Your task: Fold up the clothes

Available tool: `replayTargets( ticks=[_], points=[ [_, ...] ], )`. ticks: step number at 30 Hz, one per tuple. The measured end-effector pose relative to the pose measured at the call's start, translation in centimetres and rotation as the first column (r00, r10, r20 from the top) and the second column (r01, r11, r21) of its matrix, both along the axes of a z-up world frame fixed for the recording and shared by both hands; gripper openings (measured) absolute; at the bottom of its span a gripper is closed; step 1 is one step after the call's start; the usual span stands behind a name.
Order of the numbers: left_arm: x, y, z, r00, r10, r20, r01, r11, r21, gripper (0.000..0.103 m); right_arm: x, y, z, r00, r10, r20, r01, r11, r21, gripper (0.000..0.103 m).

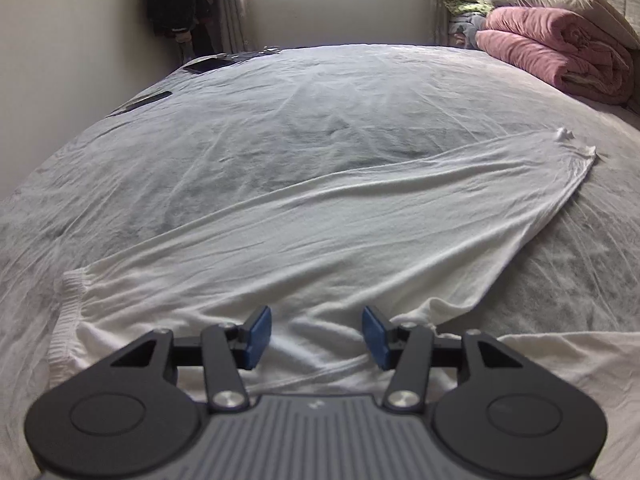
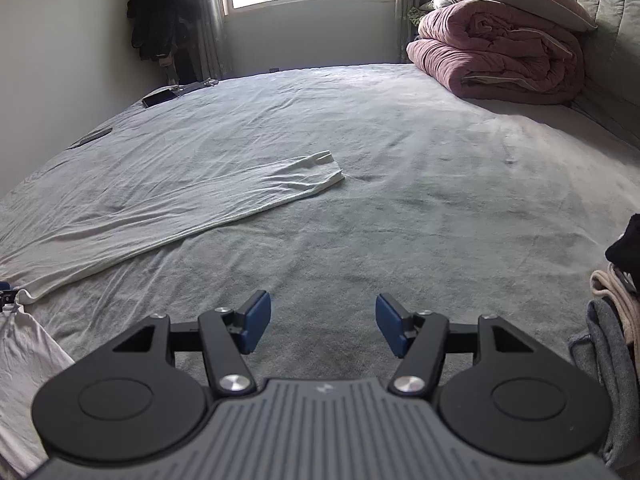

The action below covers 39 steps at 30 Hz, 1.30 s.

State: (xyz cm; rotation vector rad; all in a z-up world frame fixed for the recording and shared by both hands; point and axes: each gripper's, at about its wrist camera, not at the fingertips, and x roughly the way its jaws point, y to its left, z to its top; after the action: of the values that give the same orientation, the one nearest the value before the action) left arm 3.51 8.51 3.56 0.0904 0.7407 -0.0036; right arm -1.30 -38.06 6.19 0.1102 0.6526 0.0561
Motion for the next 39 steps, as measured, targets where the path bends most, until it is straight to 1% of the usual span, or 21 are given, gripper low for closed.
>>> replayTargets(
  ticks=[3,5,7,10,11,12,14,15,16,19,21,22,25,28,30,31,33,36,39],
  points=[
    [-1.8,2.5,1.0,0.996,0.082,0.02,-0.081,0.996,-0.047,0.053,-0.4,-0.3,0.2,1.0,-0.011,0.001,0.011,1.0,0.007,0.063],
    [-3.3,4.7,1.1,0.988,0.156,0.023,-0.153,0.984,-0.091,0.054,-0.6,-0.5,0.4,1.0,-0.022,0.004,0.022,1.0,0.012,0.063],
    [-5.0,7.2,0.6,0.973,0.229,0.005,-0.225,0.962,-0.151,0.054,-0.7,-0.6,0.7,1.0,-0.029,0.007,0.029,0.999,0.015,0.063],
    [-7.4,10.5,-0.9,0.946,0.321,-0.049,-0.323,0.912,-0.254,0.054,-1.2,-0.3,1.1,0.999,-0.03,0.013,0.03,0.999,0.018,0.063],
    [-8.0,11.1,-1.1,0.943,0.328,-0.047,-0.328,0.902,-0.283,0.054,-1.3,-0.1,1.1,0.999,-0.03,0.013,0.03,0.999,0.014,0.063],
    [-8.4,11.4,-1.0,0.943,0.33,-0.045,-0.328,0.897,-0.297,0.054,-1.4,0.0,1.2,0.999,-0.03,0.011,0.03,1.0,0.01,0.063],
    [-8.8,11.8,-0.5,0.938,0.341,-0.057,-0.341,0.889,-0.305,0.054,-1.6,0.3,1.2,0.999,-0.036,0.008,0.036,0.999,-0.006,0.063],
    [-9.1,12.0,-0.2,0.935,0.348,-0.064,-0.35,0.881,-0.319,0.054,-1.8,0.4,1.2,0.999,-0.039,0.006,0.039,0.999,-0.014,0.064],
    [-9.5,12.3,0.2,0.93,0.359,-0.074,-0.362,0.869,-0.336,0.054,-1.8,0.3,1.2,0.999,-0.052,0.001,0.052,0.998,-0.02,0.064],
    [-10.8,13.8,0.8,0.905,0.412,-0.107,-0.421,0.825,-0.377,0.055,-2.0,0.0,1.4,0.995,-0.099,-0.007,0.099,0.995,-0.025,0.064],
    [-11.4,14.5,0.4,0.887,0.439,-0.145,-0.459,0.801,-0.385,0.055,-2.3,0.3,1.7,0.994,-0.109,-0.002,0.109,0.994,-0.021,0.064],
    [-11.6,14.8,0.2,0.883,0.445,-0.152,-0.467,0.795,-0.386,0.054,-2.4,0.5,1.8,0.994,-0.113,0.001,0.113,0.993,-0.02,0.064],
    [-12.0,15.1,-0.4,0.892,0.433,-0.129,-0.447,0.802,-0.396,0.054,-2.9,1.1,2.1,0.993,-0.122,0.007,0.122,0.992,-0.021,0.064],
    [-12.4,14.2,-0.9,0.918,0.392,-0.06,-0.388,0.857,-0.34,0.054,-3.9,2.0,2.0,0.992,-0.123,0.008,0.123,0.992,-0.035,0.064],
    [-12.4,13.8,-0.6,0.919,0.39,-0.064,-0.389,0.865,-0.317,0.055,-4.6,2.4,1.8,0.992,-0.128,0.004,0.128,0.991,-0.034,0.064],
    [-12.3,13.9,-0.4,0.918,0.39,-0.067,-0.39,0.863,-0.322,0.055,-5.1,2.4,1.6,0.991,-0.135,-0.003,0.135,0.991,-0.017,0.064],
    [-12.2,14.1,0.0,0.918,0.391,-0.073,-0.392,0.858,-0.332,0.055,-6.0,2.0,1.5,0.988,-0.154,-0.031,0.156,0.985,0.071,0.064],
    [-11.9,14.4,0.3,0.915,0.392,-0.093,-0.399,0.847,-0.351,0.055,-7.0,1.7,2.2,0.981,-0.187,-0.05,0.193,0.966,0.174,0.064],
    [-11.6,14.6,0.3,0.91,0.402,-0.106,-0.411,0.835,-0.366,0.055,-7.4,2.2,3.4,0.98,-0.199,-0.02,0.199,0.96,0.196,0.064]
  ],
)
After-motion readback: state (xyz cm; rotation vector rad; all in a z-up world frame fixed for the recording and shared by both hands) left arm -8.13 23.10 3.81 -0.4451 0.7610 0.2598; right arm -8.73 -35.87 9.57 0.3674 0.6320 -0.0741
